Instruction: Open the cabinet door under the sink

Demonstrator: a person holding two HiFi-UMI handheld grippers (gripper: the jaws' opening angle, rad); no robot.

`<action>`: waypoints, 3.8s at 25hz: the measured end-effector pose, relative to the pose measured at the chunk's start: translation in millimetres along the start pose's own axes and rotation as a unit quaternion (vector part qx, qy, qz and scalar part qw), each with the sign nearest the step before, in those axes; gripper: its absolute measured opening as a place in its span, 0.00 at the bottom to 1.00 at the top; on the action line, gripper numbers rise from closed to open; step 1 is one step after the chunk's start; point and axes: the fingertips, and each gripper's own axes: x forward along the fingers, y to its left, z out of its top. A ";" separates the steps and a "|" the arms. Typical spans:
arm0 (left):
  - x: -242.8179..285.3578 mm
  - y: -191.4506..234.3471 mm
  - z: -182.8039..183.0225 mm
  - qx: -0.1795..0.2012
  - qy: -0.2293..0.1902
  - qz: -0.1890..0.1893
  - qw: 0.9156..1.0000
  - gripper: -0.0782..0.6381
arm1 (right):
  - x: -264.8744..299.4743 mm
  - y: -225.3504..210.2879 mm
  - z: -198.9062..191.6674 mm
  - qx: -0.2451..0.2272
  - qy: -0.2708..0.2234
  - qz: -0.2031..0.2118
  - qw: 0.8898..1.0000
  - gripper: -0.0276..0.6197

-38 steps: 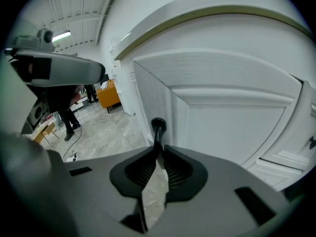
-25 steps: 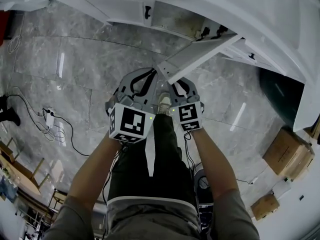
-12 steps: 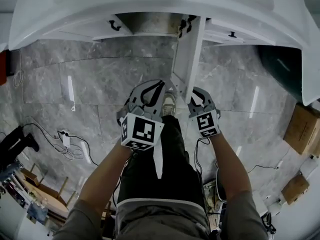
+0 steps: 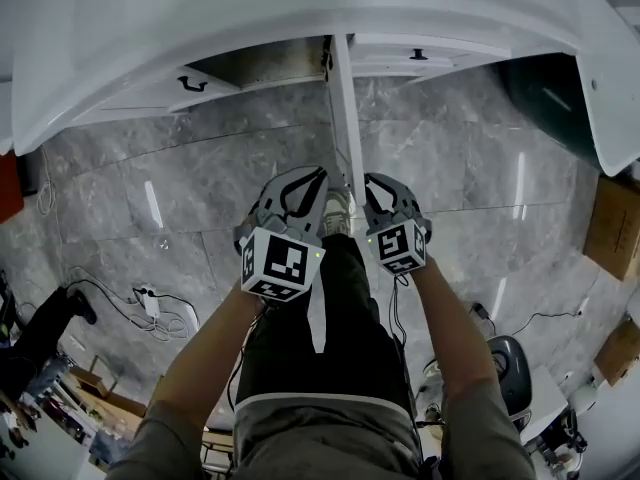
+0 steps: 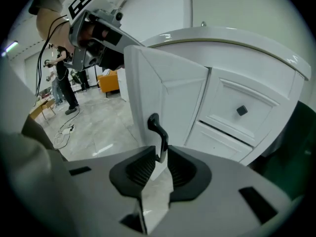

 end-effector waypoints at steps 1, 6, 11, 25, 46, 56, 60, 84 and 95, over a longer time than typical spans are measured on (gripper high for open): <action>-1.2 0.4 0.9 0.001 0.002 0.000 1.000 0.15 | -2.4 0.7 -2.6 0.010 0.001 0.000 1.000 0.14; -17.0 8.1 7.9 -0.003 0.009 0.015 1.000 0.15 | -25.9 -4.5 -4.5 0.067 -0.006 -0.010 0.998 0.14; -47.4 18.6 18.3 -0.037 0.004 0.045 0.998 0.15 | -58.0 -26.2 17.8 0.085 -0.015 -0.022 0.996 0.13; -154.8 56.2 83.6 -0.052 -0.042 0.112 0.991 0.15 | -153.6 -33.5 181.3 0.126 -0.107 -0.043 0.985 0.10; -334.4 87.7 207.8 0.052 -0.140 0.201 0.968 0.15 | -302.5 9.4 458.0 0.070 -0.273 -0.005 0.959 0.09; -413.9 95.9 265.5 0.018 -0.212 0.207 0.955 0.15 | -382.5 25.0 537.5 0.029 -0.351 0.001 0.936 0.09; -442.7 95.8 282.6 0.030 -0.235 0.222 0.946 0.15 | -409.6 33.2 555.3 0.029 -0.377 0.013 0.926 0.09; -502.0 85.9 299.3 0.004 -0.282 0.229 0.932 0.15 | -448.6 57.8 563.1 0.044 -0.399 0.036 0.915 0.09; -519.0 81.3 291.6 0.003 -0.283 0.234 0.930 0.15 | -443.2 72.9 562.2 0.042 -0.384 0.039 0.921 0.09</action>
